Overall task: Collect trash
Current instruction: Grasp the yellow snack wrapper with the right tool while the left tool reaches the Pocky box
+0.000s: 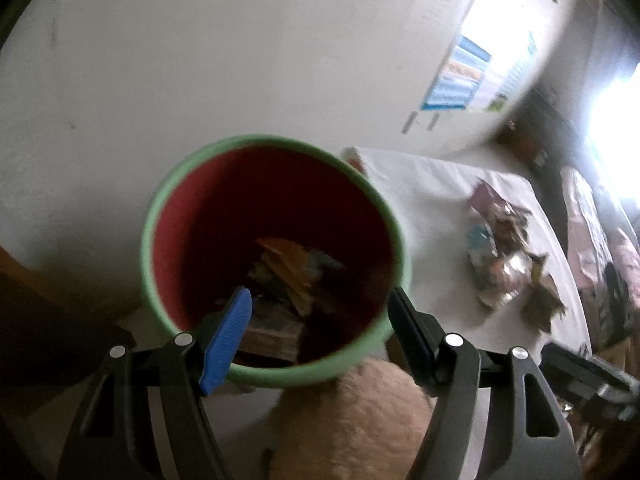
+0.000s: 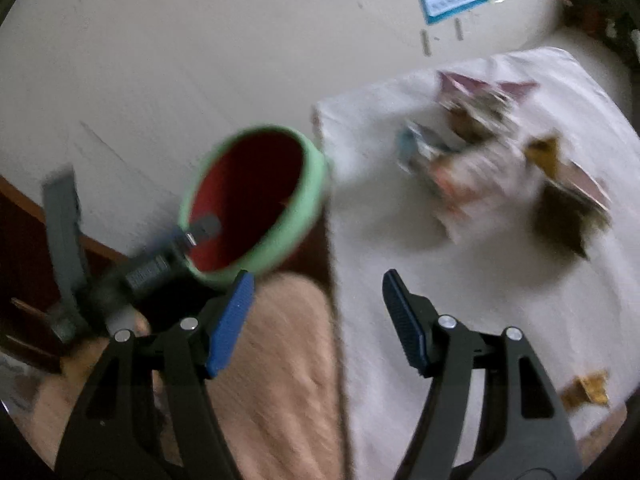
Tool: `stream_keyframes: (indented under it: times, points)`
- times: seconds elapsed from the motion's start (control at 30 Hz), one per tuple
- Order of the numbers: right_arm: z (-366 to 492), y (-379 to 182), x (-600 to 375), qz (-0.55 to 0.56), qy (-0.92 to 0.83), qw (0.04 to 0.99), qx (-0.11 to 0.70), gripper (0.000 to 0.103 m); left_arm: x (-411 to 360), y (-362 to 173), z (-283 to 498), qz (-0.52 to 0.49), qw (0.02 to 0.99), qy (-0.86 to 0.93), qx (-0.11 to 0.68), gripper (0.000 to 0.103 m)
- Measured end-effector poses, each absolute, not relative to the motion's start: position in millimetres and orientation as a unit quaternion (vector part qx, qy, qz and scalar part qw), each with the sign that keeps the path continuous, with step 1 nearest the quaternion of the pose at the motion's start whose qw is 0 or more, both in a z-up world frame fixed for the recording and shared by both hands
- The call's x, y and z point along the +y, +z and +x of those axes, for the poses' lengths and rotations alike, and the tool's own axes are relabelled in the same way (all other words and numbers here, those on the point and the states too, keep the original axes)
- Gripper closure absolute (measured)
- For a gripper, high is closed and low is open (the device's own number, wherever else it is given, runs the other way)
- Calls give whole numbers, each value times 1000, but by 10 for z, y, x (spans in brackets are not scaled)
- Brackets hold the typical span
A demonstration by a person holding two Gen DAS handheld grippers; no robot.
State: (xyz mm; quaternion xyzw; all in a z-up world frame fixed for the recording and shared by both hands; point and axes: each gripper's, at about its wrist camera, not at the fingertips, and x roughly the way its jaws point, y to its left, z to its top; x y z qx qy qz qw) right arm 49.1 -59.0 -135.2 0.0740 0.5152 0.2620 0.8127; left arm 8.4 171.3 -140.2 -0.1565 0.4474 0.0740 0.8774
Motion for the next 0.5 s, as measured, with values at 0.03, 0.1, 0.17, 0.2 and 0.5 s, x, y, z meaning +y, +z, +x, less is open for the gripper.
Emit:
stream_keyframes:
  times: [0.03,0.1,0.17,0.2,0.5]
  points:
    - [436,-1398,-688,64,249,816,518,38,1658,-1393,81,-152,879,69,447,36]
    - [375,-1461,-881,54,225,823,520,38,1488,-1348,102,-139,882,53,447,36]
    - [346,-1495,-1142,48,189,836,513,38,1343,-1319,114,-129,883,41,449,36]
    - [356,-1501,-1282,51,173,840,512,38,1259,-1310,113,-123,884,34,450,36]
    - [253,-1760,-2449,119,45,837,533,31,722,-1301,89,-71,881,-12,467,36]
